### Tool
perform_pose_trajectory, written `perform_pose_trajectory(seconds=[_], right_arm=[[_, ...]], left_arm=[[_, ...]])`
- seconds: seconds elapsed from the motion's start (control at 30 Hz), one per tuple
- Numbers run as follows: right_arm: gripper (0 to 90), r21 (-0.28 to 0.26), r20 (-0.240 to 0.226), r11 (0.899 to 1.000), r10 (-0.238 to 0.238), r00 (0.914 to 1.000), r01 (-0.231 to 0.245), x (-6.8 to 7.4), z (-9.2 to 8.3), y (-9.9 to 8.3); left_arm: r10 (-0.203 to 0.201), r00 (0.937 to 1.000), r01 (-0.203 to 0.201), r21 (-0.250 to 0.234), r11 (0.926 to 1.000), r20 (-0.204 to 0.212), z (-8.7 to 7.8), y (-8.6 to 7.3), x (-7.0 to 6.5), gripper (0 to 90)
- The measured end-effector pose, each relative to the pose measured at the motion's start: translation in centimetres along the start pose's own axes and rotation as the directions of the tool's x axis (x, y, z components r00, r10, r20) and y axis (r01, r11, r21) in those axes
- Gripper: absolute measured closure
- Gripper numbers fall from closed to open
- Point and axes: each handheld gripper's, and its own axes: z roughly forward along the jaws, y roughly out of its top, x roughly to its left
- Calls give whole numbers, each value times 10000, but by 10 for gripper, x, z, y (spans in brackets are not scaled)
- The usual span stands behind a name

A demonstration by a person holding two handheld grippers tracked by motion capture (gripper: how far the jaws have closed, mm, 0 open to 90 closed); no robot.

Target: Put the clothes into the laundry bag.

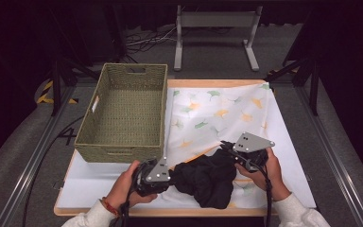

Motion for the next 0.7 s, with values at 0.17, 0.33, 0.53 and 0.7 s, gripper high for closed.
perform_pose_trajectory(seconds=[0.17, 0.33, 0.53, 0.7], right_arm=[[886, 72, -56, 10000, -35, 10000, 35, 2, 2, 0], [886, 86, -50, 10000, -41, 10000, 41, 1, 2, -1], [886, 142, -81, 9999, 2, 10000, -1, 1, 4, -2], [886, 156, -78, 9999, 5, 10000, -4, 2, 4, -2]], left_arm=[[505, 9969, -517, 195, 9985, 603, 25, 22, -14, 740], [577, 9963, -620, 690, 9957, 635, 50, 33, -16, 736], [-57, 9999, 69, 1145, 9934, -110, 75, 33, 0, 749], [-468, 9986, 492, 1045, 9933, -246, 86, 30, 7, 732]])
